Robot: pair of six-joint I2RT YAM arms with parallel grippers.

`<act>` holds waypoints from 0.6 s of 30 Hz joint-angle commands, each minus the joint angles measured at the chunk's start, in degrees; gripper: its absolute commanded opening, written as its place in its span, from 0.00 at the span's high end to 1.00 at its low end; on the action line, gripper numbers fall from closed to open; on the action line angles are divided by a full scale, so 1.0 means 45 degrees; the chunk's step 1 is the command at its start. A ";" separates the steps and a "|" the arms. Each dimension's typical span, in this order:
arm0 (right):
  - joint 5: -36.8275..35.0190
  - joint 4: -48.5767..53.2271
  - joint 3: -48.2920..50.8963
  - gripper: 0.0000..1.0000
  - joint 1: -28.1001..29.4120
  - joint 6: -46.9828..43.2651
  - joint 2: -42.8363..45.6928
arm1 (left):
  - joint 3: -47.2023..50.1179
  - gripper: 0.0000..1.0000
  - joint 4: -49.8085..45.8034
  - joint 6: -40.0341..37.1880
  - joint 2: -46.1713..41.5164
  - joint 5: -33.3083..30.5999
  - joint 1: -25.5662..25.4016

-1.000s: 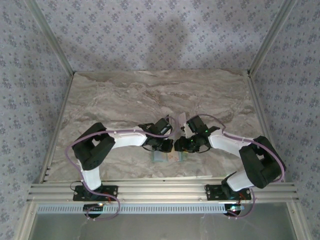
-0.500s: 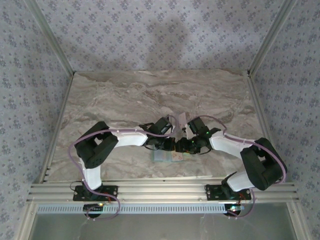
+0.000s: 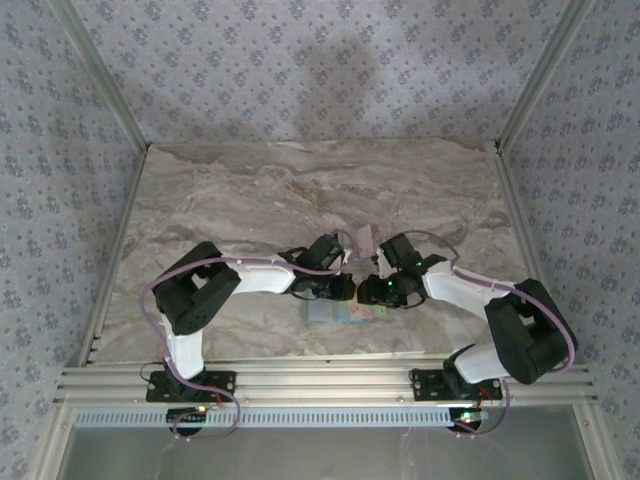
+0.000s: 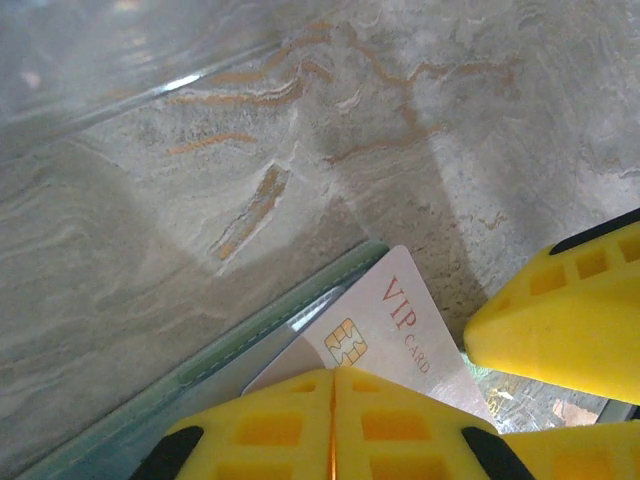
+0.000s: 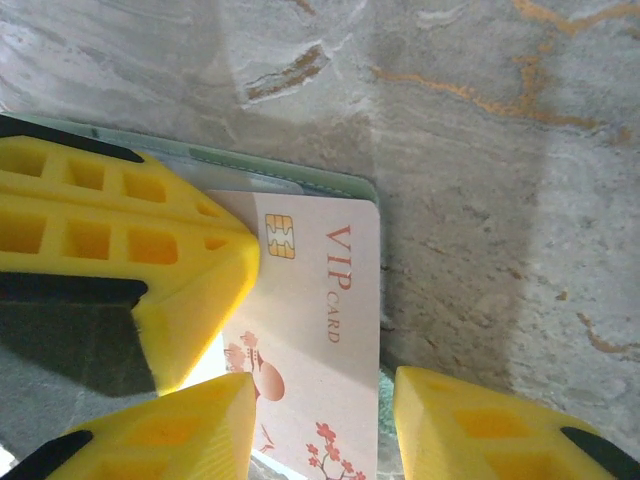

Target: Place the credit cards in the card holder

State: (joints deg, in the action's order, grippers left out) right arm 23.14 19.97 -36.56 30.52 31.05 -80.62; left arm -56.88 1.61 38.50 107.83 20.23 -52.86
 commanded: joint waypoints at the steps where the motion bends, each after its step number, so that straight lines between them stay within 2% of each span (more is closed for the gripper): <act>1: -0.0031 0.0673 0.0332 0.57 0.0184 0.0014 -0.0383 | 0.0824 0.92 -0.1939 -0.0011 0.1349 -0.1158 0.0008; 11: 0.1082 -0.0893 0.0534 0.57 -0.0004 0.0000 -0.1097 | 0.0861 0.92 -0.1684 0.0116 0.1647 -0.1011 0.0009; 15: 0.1151 -0.0869 0.0425 0.66 -0.0090 -0.0103 -0.1025 | 0.0937 0.92 -0.1666 0.0136 0.1643 -0.1037 -0.0009; 18: 0.1129 -0.0665 0.0428 0.77 -0.0193 -0.0146 -0.0774 | 0.1021 0.92 -0.1612 0.0165 0.1623 -0.1060 0.0008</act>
State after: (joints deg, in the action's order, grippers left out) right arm 24.67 17.56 -35.86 28.99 30.48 -83.20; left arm -56.55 3.97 39.11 108.66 21.65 -52.60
